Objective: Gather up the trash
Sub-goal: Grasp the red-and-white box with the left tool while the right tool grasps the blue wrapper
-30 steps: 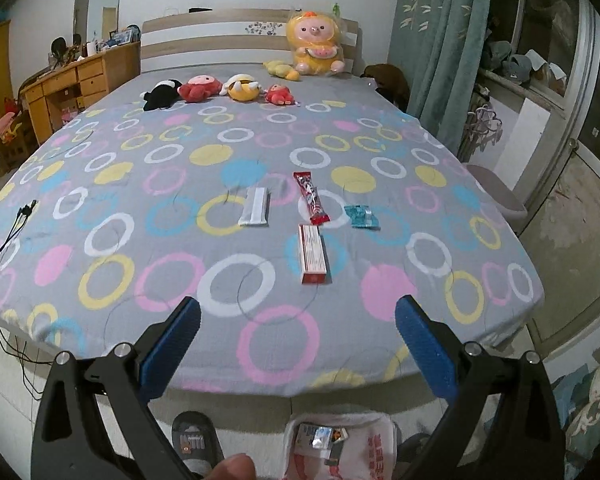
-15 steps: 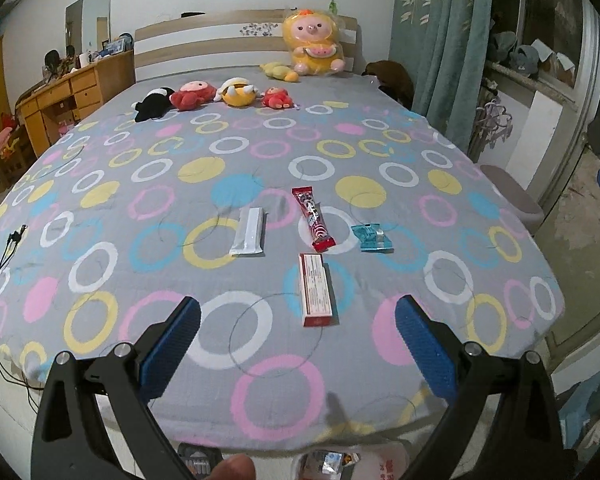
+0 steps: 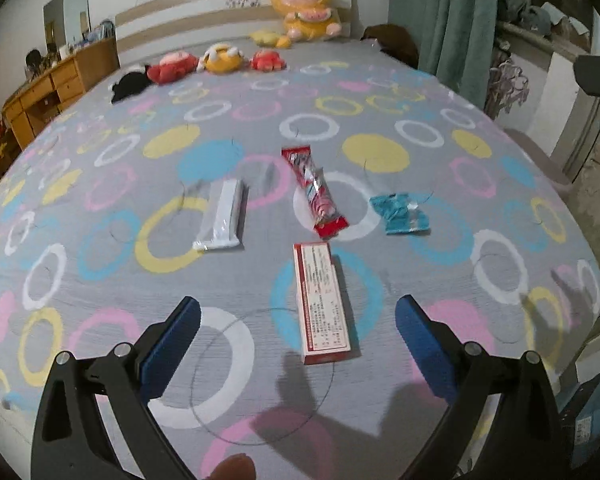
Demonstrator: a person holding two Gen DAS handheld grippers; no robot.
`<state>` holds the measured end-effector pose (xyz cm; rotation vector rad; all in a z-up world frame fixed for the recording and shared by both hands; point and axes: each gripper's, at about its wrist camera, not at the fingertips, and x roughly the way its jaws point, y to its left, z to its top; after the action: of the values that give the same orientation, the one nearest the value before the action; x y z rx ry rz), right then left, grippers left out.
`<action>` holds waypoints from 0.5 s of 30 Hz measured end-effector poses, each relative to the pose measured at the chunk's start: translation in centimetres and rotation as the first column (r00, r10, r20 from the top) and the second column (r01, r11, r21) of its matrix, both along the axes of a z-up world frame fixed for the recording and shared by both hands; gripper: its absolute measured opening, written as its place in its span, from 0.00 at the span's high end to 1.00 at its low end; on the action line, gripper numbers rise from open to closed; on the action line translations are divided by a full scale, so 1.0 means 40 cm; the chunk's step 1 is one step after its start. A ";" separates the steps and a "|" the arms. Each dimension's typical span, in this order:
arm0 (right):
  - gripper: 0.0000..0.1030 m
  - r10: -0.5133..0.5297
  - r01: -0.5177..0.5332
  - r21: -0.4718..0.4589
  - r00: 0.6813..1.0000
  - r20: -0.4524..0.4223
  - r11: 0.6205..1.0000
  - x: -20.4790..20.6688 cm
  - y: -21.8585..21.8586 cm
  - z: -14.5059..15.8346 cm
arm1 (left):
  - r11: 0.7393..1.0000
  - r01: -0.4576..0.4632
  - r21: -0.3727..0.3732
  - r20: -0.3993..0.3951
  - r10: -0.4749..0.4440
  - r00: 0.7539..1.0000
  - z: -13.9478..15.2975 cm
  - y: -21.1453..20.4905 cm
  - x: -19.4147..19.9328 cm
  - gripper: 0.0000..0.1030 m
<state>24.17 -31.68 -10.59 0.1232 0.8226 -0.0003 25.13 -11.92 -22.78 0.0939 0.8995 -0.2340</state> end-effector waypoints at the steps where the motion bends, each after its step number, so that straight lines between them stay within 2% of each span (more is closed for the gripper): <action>1: 0.06 0.002 -0.002 0.005 1.000 -0.017 1.000 0.020 0.000 -0.019 | 1.000 0.001 -0.003 -0.020 -0.001 1.000 -0.015 -0.001 0.011 0.08; 5: 0.06 0.014 -0.013 0.011 0.999 -0.048 1.000 0.072 0.006 -0.061 | 1.000 0.001 0.015 -0.014 0.000 1.000 -0.031 -0.003 0.040 0.08; 9: 0.06 0.014 -0.013 0.016 0.996 -0.090 1.000 0.128 0.004 -0.105 | 1.000 -0.024 -0.004 -0.054 0.024 0.998 -0.055 0.002 0.077 0.08; 15: 0.06 0.030 -0.030 0.004 0.980 -0.199 1.000 0.220 0.015 -0.191 | 1.000 -0.012 -0.007 -0.078 0.012 0.997 -0.074 -0.014 0.095 0.08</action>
<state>32.96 -31.08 -18.23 0.1129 1.0244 0.0166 28.92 -12.47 -25.72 0.0726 0.9769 -0.2313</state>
